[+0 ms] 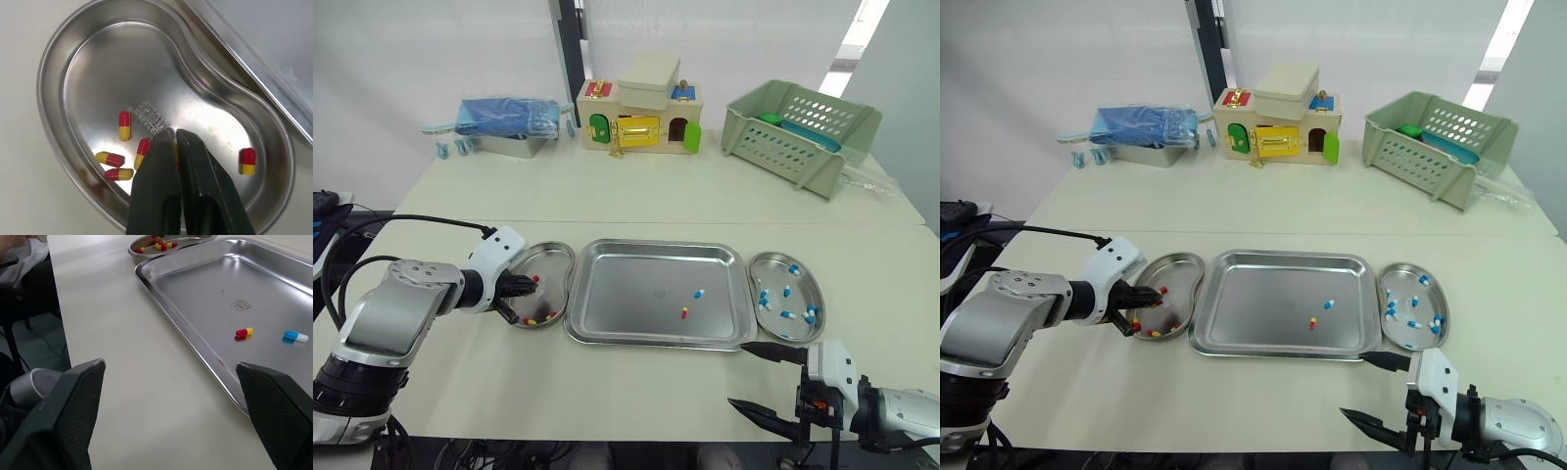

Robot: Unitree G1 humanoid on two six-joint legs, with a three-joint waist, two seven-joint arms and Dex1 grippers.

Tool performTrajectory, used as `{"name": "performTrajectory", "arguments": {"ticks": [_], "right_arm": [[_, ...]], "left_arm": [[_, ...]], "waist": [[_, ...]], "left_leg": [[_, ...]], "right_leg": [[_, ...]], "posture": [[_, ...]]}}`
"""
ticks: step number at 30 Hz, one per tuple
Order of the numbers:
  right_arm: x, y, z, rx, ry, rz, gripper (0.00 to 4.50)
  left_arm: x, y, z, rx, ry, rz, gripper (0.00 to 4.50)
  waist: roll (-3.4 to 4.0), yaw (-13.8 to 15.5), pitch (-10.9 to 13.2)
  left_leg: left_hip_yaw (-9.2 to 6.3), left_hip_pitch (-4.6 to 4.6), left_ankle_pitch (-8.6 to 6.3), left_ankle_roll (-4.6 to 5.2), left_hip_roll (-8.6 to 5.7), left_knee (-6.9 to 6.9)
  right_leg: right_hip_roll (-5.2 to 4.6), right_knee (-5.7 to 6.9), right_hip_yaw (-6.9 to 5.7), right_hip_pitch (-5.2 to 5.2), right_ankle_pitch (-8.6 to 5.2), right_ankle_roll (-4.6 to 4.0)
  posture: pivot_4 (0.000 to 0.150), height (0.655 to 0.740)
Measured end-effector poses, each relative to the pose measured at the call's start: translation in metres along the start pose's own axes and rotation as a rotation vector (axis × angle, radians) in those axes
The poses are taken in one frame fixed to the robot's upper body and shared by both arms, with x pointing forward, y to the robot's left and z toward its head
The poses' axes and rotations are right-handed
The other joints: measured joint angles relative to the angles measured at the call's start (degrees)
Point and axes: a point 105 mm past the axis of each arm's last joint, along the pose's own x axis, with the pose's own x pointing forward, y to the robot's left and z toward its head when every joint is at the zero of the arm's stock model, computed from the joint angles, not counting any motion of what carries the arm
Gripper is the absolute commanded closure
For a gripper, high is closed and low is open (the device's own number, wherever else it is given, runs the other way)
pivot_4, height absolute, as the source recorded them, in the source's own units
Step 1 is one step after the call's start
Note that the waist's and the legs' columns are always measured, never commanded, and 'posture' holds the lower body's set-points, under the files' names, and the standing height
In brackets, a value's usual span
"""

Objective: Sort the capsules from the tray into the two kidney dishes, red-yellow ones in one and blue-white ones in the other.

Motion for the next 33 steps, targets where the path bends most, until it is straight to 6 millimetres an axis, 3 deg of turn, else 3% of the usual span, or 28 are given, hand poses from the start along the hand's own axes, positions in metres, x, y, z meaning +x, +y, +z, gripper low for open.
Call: {"name": "performTrajectory", "arguments": {"ticks": [12, 15, 19, 22, 27, 29, 33], "right_arm": [[0.0, -0.003, 0.0, 0.004, 0.013, 0.003, 0.0], [-0.001, -0.005, 0.001, 0.016, 0.007, -0.002, 0.0], [-0.013, -0.02, 0.009, -0.016, 0.023, -0.056, 0.0], [-0.026, -0.033, 0.011, -0.004, 0.03, -0.119, 0.0], [-0.063, -0.056, 0.003, 0.025, 0.105, -0.257, 0.0], [-0.077, -0.065, -0.002, 0.043, 0.127, -0.301, 0.0], [-0.095, -0.08, -0.006, 0.054, 0.155, -0.35, 0.0]], "left_arm": [[-0.003, -0.001, 0.002, -0.024, -0.044, -0.01, 0.03], [-0.011, -0.007, -0.002, -0.067, -0.085, -0.062, 0.03], [-0.04, -0.016, -0.001, -0.112, -0.215, -0.161, 0.03], [-0.061, -0.014, -0.013, -0.113, -0.273, -0.143, 0.03], [-0.094, -0.012, -0.074, -0.172, -0.214, -0.05, 0.03], [-0.103, -0.016, -0.089, -0.205, -0.191, -0.044, 0.03], [-0.115, -0.011, -0.1, -0.204, -0.182, 0.017, 0.03]], "waist": [[0.0, -0.09, 0.0], [0.01, -0.22, 0.0], [0.0, -0.42, 0.0], [0.0, -0.45, 0.0], [-0.04, -0.41, 0.01], [-0.09, -0.16, 0.03], [-0.14, 0.31, 0.03]], "left_leg": [[0.01, 0.0, 0.0, 0.0, 0.01, -0.01], [0.03, -0.02, 0.0, 0.0, 0.03, -0.01], [0.05, -0.03, 0.0, 0.0, 0.04, -0.03], [0.08, -0.02, 0.0, 0.0, 0.05, -0.05], [0.21, -0.02, -0.01, 0.01, 0.05, -0.09], [0.19, 0.02, -0.01, 0.01, 0.05, -0.07], [0.2, 0.22, -0.01, 0.0, 0.03, -0.09]], "right_leg": [[0.0, 0.02, 0.01, -0.03, 0.0, 0.0], [0.0, 0.04, 0.03, -0.07, 0.0, 0.0], [0.0, 0.05, 0.04, -0.1, 0.0, -0.01], [0.0, 0.04, 0.06, -0.1, 0.0, -0.02], [-0.03, -0.03, 0.15, -0.13, 0.0, -0.02], [-0.03, -0.01, 0.14, -0.07, 0.0, -0.03], [-0.06, -0.05, 0.13, 0.17, 0.0, -0.03]], "posture": [[0.15, 0.74], [0.15, 0.74], [0.15, 0.74], [0.15, 0.74], [0.15, 0.74], [0.15, 0.74], [0.15, 0.74]]}}
